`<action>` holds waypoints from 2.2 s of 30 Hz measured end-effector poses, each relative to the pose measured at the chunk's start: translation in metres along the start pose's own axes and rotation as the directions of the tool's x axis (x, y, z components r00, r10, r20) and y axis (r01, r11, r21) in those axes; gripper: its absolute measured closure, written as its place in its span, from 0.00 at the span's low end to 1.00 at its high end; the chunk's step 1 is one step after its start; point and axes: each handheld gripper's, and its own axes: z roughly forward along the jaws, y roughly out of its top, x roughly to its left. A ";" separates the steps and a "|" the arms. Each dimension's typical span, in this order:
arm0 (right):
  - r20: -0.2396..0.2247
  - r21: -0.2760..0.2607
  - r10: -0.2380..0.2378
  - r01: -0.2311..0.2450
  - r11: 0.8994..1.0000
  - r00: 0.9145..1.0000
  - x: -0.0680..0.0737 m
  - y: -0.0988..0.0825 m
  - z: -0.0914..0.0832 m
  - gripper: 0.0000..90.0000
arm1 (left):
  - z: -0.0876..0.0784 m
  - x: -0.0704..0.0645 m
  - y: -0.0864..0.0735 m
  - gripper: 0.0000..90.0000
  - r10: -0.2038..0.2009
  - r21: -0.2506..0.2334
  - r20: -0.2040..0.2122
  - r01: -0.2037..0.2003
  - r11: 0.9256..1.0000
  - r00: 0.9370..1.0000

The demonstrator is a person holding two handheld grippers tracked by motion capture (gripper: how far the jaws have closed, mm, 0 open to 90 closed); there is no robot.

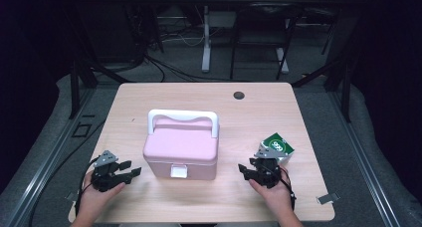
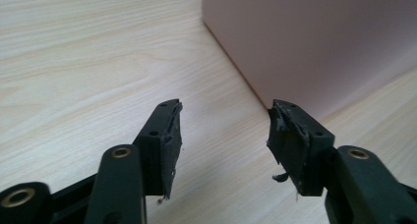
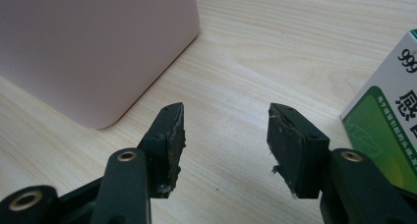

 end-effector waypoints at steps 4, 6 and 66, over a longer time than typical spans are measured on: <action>0.001 -0.005 -0.008 0.008 1.000 1.000 0.002 0.008 -0.001 0.54 | 0.003 -0.006 0.014 0.56 0.011 0.010 0.014 -0.011 1.000 1.000; 0.028 -0.003 -0.024 0.024 1.000 0.999 0.005 0.012 -0.002 0.55 | 0.003 -0.009 0.020 0.58 0.004 0.007 0.025 -0.005 1.000 1.000; -0.038 -0.061 -0.047 0.045 0.997 0.998 0.040 0.041 0.023 0.85 | 0.018 -0.028 0.047 0.90 -0.010 -0.044 0.069 0.013 0.999 0.998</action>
